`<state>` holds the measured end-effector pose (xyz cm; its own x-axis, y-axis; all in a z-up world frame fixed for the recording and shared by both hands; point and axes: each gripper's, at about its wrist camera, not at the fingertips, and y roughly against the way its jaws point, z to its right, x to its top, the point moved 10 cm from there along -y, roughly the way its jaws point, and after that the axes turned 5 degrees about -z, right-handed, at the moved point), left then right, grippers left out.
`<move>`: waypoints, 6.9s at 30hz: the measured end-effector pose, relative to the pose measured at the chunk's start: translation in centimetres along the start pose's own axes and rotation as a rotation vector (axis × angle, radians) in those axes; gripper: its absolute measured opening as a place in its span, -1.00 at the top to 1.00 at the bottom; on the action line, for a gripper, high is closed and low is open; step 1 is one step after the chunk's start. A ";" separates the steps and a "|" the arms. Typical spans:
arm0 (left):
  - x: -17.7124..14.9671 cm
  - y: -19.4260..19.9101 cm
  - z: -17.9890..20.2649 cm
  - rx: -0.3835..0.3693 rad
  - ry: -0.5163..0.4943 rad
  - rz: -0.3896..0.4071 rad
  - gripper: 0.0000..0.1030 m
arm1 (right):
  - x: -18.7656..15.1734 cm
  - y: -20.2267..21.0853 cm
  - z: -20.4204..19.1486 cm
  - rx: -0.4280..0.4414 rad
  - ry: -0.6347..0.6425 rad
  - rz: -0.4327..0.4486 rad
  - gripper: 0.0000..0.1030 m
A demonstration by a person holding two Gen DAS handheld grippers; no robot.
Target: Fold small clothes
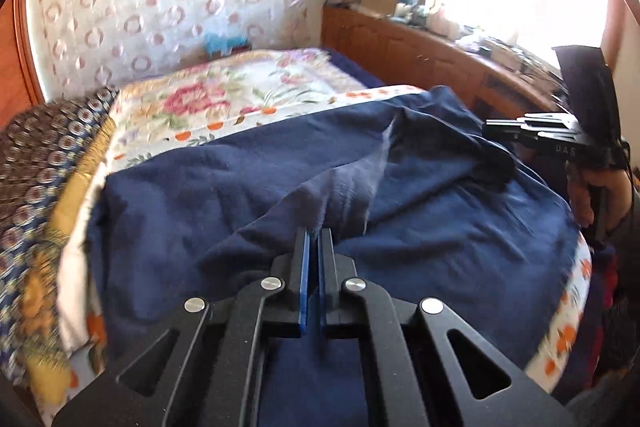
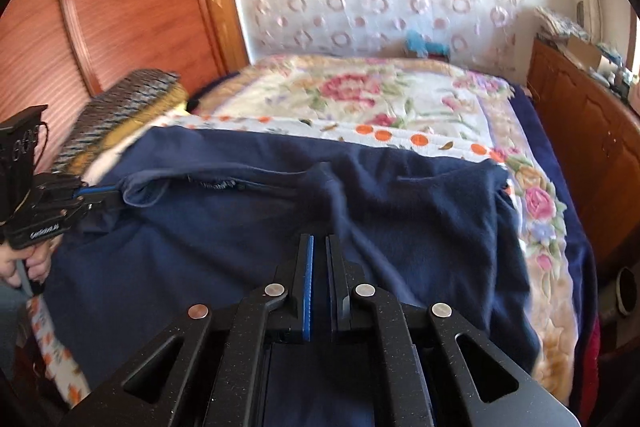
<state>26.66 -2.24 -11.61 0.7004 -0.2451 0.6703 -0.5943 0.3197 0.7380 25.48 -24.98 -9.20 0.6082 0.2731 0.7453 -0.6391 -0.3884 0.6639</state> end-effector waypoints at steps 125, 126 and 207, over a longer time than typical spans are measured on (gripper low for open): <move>-12.1 5.9 -14.5 0.223 0.419 0.061 0.95 | -12.9 5.3 1.8 -0.243 -0.190 -0.002 0.95; -12.3 6.1 -14.7 0.222 0.422 0.061 0.95 | -12.9 5.3 1.8 -0.246 -0.184 -0.002 0.95; 8.8 0.2 8.2 -0.194 -0.103 0.013 0.83 | -14.2 11.1 -0.5 -0.135 -0.182 0.118 -0.47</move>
<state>29.48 -11.79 -4.90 0.6434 -0.3288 0.6914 -0.5087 0.4913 0.7070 9.56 -32.72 -12.39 0.5924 0.0654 0.8030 -0.7605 -0.2837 0.5841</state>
